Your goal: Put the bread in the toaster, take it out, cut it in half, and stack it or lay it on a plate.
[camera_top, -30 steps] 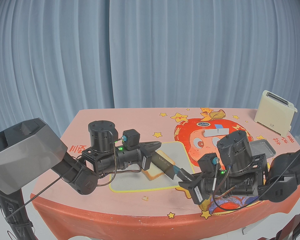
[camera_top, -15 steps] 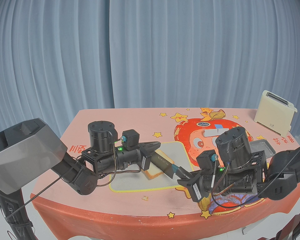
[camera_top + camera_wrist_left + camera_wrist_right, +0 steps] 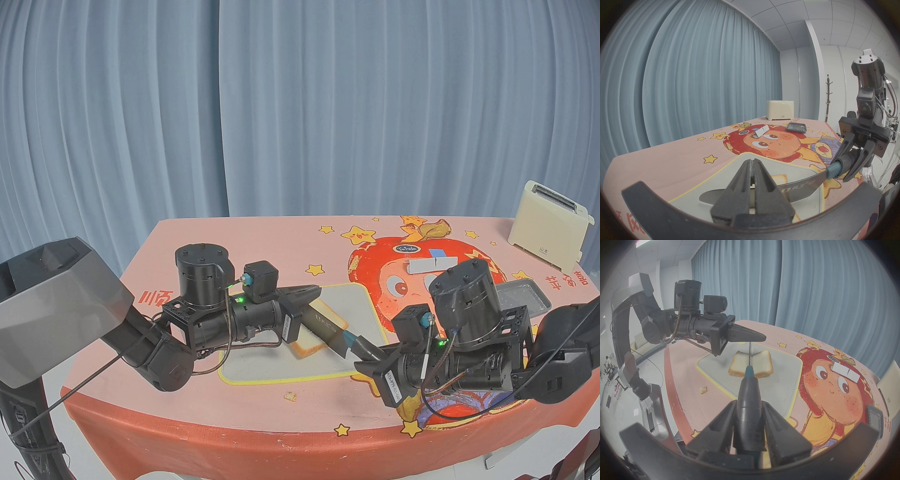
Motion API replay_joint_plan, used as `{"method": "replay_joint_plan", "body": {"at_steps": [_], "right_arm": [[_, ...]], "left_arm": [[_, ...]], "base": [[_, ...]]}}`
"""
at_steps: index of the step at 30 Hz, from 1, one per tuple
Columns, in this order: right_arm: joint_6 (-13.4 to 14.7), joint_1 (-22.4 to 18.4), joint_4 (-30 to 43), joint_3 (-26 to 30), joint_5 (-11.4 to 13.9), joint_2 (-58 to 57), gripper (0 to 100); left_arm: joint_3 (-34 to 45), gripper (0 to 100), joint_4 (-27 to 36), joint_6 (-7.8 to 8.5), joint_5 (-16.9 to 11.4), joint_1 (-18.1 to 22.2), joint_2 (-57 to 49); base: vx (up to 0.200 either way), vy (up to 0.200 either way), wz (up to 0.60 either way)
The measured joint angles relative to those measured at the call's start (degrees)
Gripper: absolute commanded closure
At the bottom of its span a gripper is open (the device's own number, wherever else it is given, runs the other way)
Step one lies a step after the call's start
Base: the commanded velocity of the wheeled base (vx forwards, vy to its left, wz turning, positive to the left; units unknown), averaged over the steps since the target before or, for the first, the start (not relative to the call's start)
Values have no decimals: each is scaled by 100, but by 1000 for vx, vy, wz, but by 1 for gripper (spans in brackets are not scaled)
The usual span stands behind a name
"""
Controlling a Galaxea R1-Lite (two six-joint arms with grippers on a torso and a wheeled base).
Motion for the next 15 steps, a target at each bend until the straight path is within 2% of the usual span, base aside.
{"method": "replay_joint_plan", "body": {"at_steps": [15], "right_arm": [[0, 2, -7, 44, 0, 22, 100]], "left_arm": [[-41, 100, 13, 0, 26, 2, 46]], "base": [[0, 0, 0]]}}
